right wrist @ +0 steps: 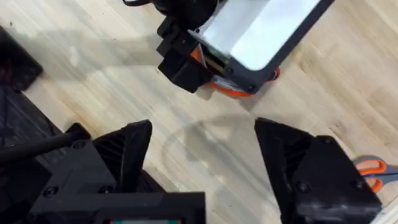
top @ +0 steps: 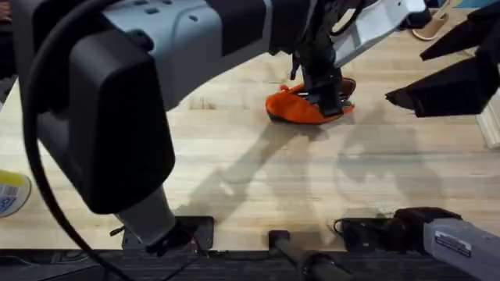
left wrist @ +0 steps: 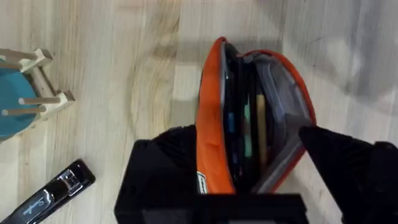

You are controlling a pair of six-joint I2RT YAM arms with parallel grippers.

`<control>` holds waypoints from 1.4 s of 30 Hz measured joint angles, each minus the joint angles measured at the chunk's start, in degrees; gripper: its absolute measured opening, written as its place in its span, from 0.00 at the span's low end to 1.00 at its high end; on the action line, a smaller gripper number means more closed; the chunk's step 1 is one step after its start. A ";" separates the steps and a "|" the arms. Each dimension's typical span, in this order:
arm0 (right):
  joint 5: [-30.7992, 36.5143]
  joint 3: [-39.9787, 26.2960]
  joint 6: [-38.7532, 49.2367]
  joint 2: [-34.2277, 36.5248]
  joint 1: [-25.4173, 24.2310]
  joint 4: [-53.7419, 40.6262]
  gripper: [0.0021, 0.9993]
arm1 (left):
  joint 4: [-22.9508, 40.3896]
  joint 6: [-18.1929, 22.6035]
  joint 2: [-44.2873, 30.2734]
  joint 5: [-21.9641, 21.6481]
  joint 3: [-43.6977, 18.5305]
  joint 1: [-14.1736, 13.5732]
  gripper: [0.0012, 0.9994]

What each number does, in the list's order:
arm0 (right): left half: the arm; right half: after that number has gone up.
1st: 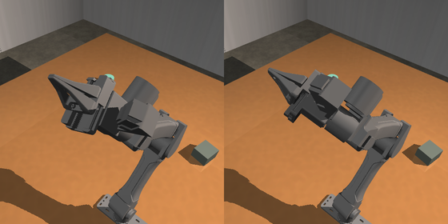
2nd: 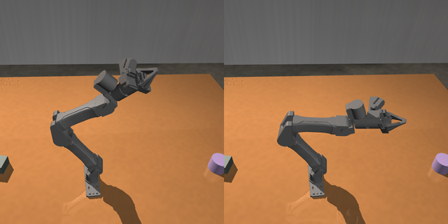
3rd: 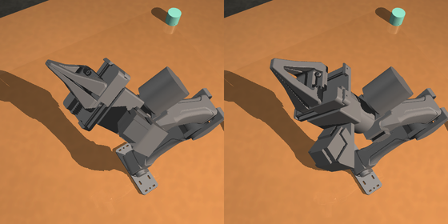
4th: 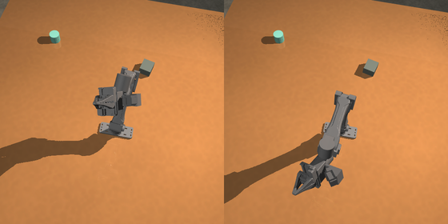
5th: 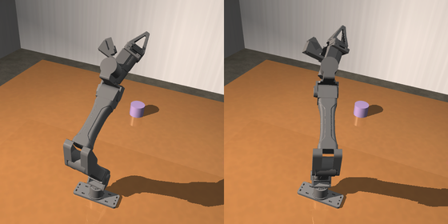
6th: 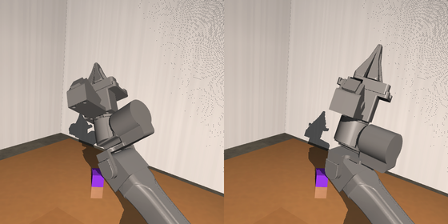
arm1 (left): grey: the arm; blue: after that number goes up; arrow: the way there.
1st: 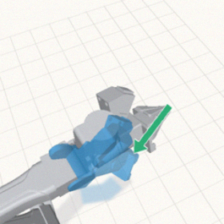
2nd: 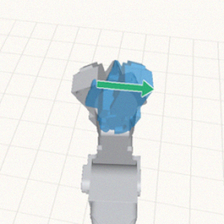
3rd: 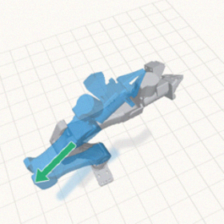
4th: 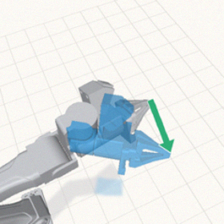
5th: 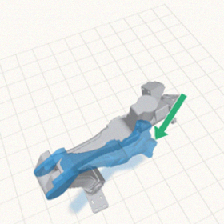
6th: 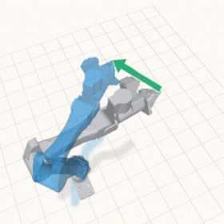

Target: Unzip the bag, pick up the pens from the table one at a time and place them inside, then zip the bag closed.

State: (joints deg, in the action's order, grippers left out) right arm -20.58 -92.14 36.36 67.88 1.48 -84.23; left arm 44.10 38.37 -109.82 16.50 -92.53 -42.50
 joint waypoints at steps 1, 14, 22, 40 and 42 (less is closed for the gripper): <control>0.00 0.00 0.00 0.00 0.00 0.00 1.00 | 0.06 0.00 0.00 0.01 -0.04 0.06 0.99; 0.00 0.00 0.00 0.00 0.00 0.00 1.00 | 5.27 -0.20 3.93 0.01 -0.66 3.88 0.99; 0.00 0.00 0.00 0.00 0.00 -0.36 1.00 | 11.32 -0.20 9.93 0.03 -0.96 7.48 0.99; -0.02 0.00 0.00 0.00 0.00 -1.27 1.00 | 20.37 -0.03 19.13 13.06 -0.99 27.33 1.00; -0.02 0.00 -0.25 0.00 0.00 -0.72 1.00 | 21.63 1.02 19.12 16.76 -1.05 30.86 1.00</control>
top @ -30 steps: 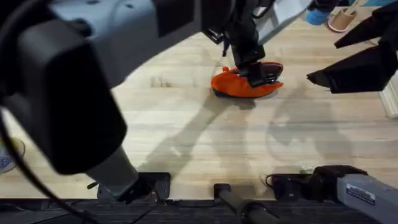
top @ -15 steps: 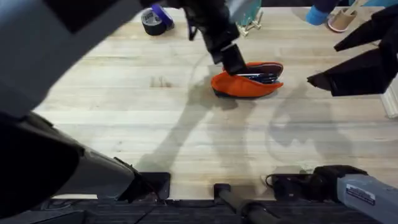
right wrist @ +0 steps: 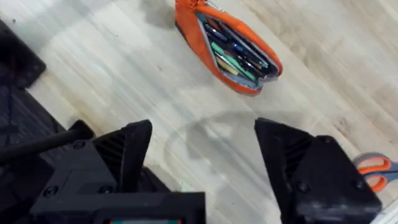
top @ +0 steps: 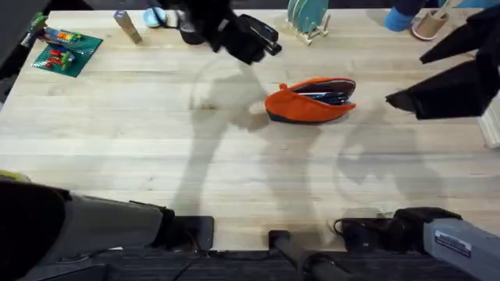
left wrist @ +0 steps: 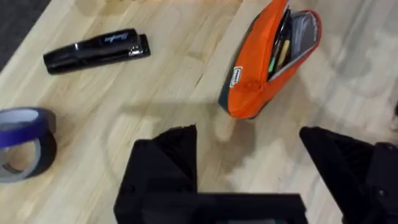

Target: Unzip the bag, pick up the pens from the table one at a time and place them inside, then zip the bag closed.

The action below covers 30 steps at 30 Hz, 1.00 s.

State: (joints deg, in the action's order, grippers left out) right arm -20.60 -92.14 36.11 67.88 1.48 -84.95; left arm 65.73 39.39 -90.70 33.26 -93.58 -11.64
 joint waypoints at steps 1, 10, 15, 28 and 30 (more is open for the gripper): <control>0.00 0.00 -0.44 0.00 0.00 0.58 1.00 | 0.78 0.96 0.00 1.52 0.00 1.64 1.00; -0.02 0.00 -13.67 0.00 0.00 11.20 1.00 | -1.46 8.31 0.04 8.57 3.75 9.07 1.00; -0.01 0.00 -22.89 0.00 0.00 15.11 1.00 | -5.77 12.55 0.04 12.25 11.67 12.43 1.00; 5.36 -0.02 -41.44 9.02 8.93 16.05 1.00 | -6.64 36.91 -2.50 24.34 23.70 17.53 0.99; 7.67 -0.02 -41.97 10.02 10.73 16.44 1.00 | -6.62 38.89 -3.96 25.12 24.22 17.53 0.99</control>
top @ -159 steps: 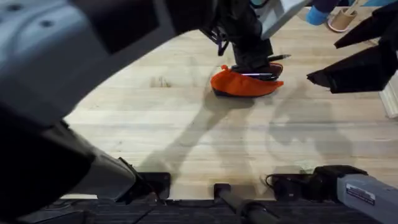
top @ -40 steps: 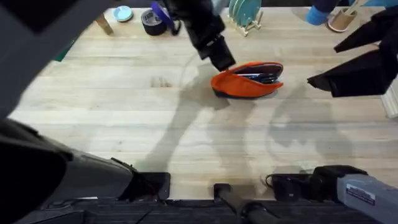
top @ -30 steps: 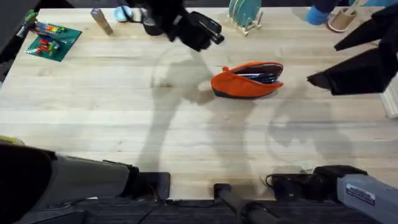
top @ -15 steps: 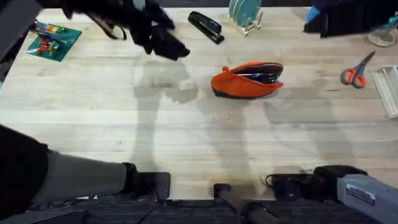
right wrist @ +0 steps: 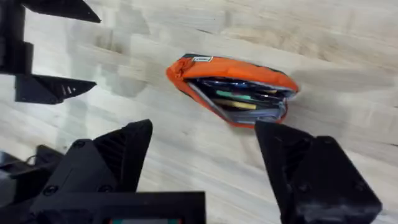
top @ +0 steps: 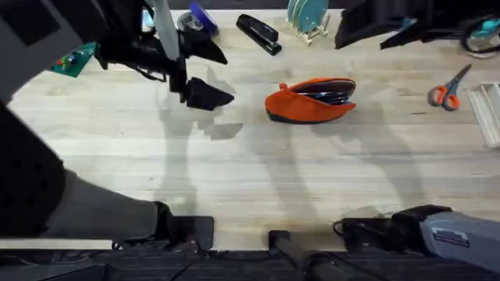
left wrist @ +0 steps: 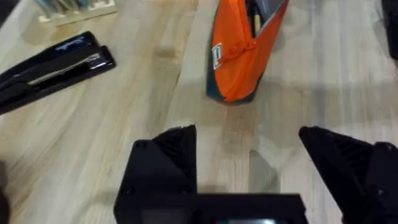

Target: Unzip the bag, pick up the pens from the table one at a time and place them inside, then zip the bag closed.

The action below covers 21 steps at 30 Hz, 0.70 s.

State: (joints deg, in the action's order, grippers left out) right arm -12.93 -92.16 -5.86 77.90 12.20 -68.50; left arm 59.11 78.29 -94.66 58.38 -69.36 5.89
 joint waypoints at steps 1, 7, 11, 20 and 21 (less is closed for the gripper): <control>1.15 0.00 -0.17 0.41 0.84 0.24 1.00 | 0.05 0.79 -0.71 0.41 0.18 0.00 0.99; 5.91 -0.56 -0.38 7.12 4.41 0.85 1.00 | 0.03 3.86 -5.71 1.87 0.44 0.00 0.99; 8.43 -3.33 -0.29 11.99 6.36 0.89 1.00 | 0.03 4.08 -5.92 1.96 0.44 0.00 0.99; 11.74 -13.24 0.10 22.34 13.05 1.52 1.00 | 0.03 4.10 -5.92 2.04 0.46 0.00 0.99; 11.90 -13.70 0.05 23.17 13.38 1.61 1.00 | 0.03 4.10 -5.92 2.04 0.46 0.00 0.99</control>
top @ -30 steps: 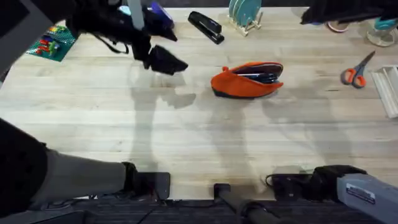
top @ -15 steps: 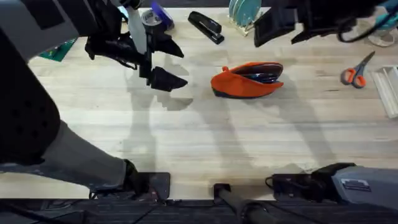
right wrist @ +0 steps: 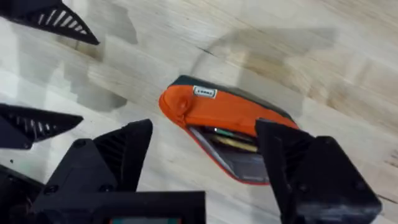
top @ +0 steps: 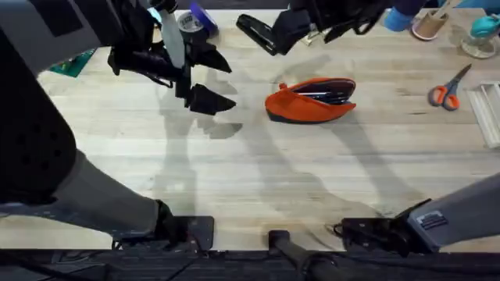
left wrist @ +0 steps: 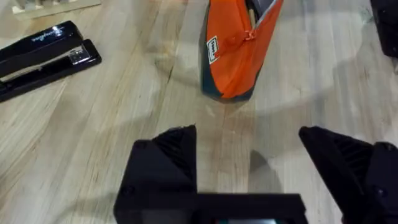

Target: Unzip the bag, pick up the pens from the table one at a time and place them inside, then zip the bag closed.

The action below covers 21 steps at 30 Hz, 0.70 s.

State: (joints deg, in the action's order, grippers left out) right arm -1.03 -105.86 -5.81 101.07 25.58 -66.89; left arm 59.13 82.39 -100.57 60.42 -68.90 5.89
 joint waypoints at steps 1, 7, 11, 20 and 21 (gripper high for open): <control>0.22 -0.22 -0.19 0.75 0.27 0.00 1.00 | 0.00 0.00 0.00 0.01 0.00 0.00 0.99; 1.95 -0.29 -2.69 3.94 1.61 -0.22 1.00 | 0.00 0.02 0.00 0.01 0.00 0.00 0.99; 2.62 -0.33 -5.40 5.08 2.81 -0.88 1.00 | 0.00 0.12 0.00 0.02 0.00 0.00 0.99; 2.98 -0.45 -8.96 5.66 3.77 -3.42 1.00 | 0.00 0.17 0.00 0.00 0.00 0.00 0.99; 2.99 -0.46 -9.07 5.66 3.78 -3.98 1.00 | 0.00 0.17 0.00 0.01 0.00 0.00 0.99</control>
State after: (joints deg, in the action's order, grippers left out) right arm 1.96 -106.32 -14.88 106.74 29.36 -70.87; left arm 59.13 82.56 -100.57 60.44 -68.90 5.89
